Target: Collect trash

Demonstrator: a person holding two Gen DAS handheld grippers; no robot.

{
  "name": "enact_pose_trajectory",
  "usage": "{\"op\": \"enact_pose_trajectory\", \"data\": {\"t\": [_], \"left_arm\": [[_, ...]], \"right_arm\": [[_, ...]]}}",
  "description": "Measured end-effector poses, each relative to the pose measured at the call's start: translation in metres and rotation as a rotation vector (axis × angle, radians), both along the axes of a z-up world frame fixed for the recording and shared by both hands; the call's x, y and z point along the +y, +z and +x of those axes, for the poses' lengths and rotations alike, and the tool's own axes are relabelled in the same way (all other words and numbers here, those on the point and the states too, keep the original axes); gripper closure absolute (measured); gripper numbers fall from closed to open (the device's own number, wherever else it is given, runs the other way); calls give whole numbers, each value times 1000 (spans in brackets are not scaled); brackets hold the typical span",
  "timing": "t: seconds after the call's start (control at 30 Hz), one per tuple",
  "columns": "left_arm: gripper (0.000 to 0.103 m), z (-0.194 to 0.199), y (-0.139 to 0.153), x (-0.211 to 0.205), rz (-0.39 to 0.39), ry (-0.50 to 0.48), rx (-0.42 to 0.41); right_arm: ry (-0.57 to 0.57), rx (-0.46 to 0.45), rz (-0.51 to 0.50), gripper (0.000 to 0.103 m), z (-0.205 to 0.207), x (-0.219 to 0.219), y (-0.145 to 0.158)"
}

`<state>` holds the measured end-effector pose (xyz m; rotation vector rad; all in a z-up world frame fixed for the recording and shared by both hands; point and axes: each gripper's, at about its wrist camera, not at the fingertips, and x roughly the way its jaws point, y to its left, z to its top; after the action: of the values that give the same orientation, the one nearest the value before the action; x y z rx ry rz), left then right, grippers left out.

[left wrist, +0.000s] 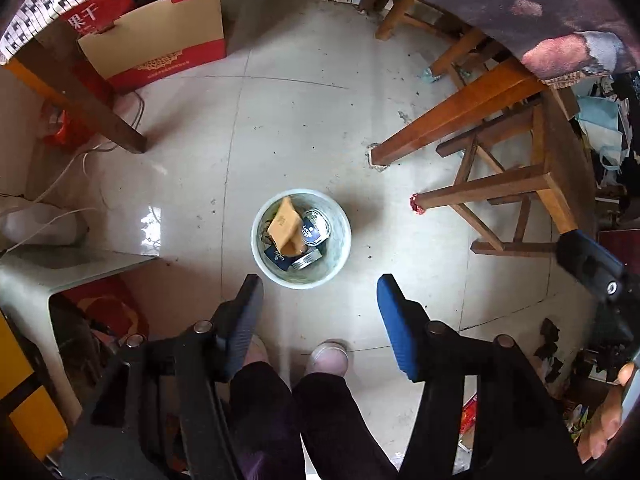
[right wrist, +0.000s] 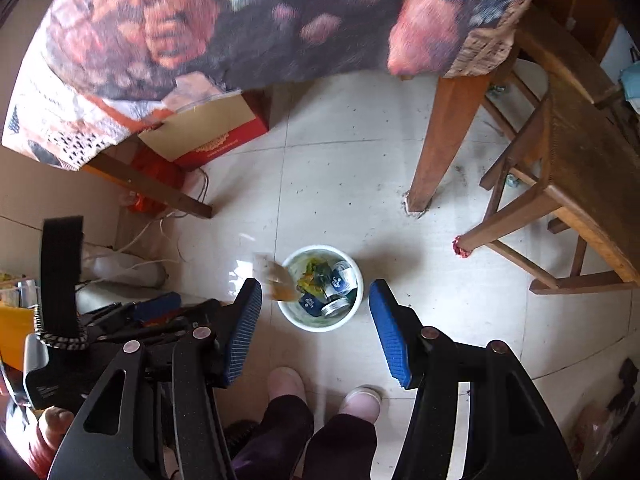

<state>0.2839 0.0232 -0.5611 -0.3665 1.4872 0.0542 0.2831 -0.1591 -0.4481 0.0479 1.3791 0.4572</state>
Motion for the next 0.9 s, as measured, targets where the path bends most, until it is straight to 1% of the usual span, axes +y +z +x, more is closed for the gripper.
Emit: {"op": "enact_pose_trajectory", "data": {"t": [0.13,0.2,0.27,0.37,0.47,0.5,0.57,0.6,0.63,0.7,0.73,0.77,0.8,0.83,0.9], "left_arm": [[45,-6,34,-3,36,-5,-28],[45,-11,61,-3,56,0,-54],[45,-17,93,-3,73,10,-88],[45,-28,150,-6,97,30,-150],[45,-43,214,-9,118,46,-230],[45,-49,237,-11,122,50,-262],[45,-61,280,-14,128,56,-329],[45,-69,304,-16,132,55,-368],[45,-76,326,-19,138,53,-402],[45,-88,361,-22,155,47,-458],[45,-94,379,-22,165,43,-488],[45,-106,403,-24,182,36,-530],[45,-112,416,-24,190,32,-556],[45,-125,436,-25,197,28,-596],[45,-147,466,-27,206,18,-660]], "right_arm": [[3,-23,12,51,-1,-5,25],[7,-39,19,51,-4,-7,43],[14,-71,33,51,-8,-11,72],[26,-118,52,51,-13,-18,112],[42,-193,69,51,-22,-26,169],[45,-214,73,51,-26,-28,183],[53,-291,81,51,-36,-34,227],[55,-316,86,51,-39,-37,240],[56,-351,99,51,-46,-40,262],[54,-406,130,51,-58,-47,294],[51,-446,154,51,-69,-51,317],[51,-473,170,51,-77,-52,330],[53,-500,185,51,-85,-54,342],[56,-538,203,51,-97,-56,359],[60,-593,222,51,-114,-59,382]]}}
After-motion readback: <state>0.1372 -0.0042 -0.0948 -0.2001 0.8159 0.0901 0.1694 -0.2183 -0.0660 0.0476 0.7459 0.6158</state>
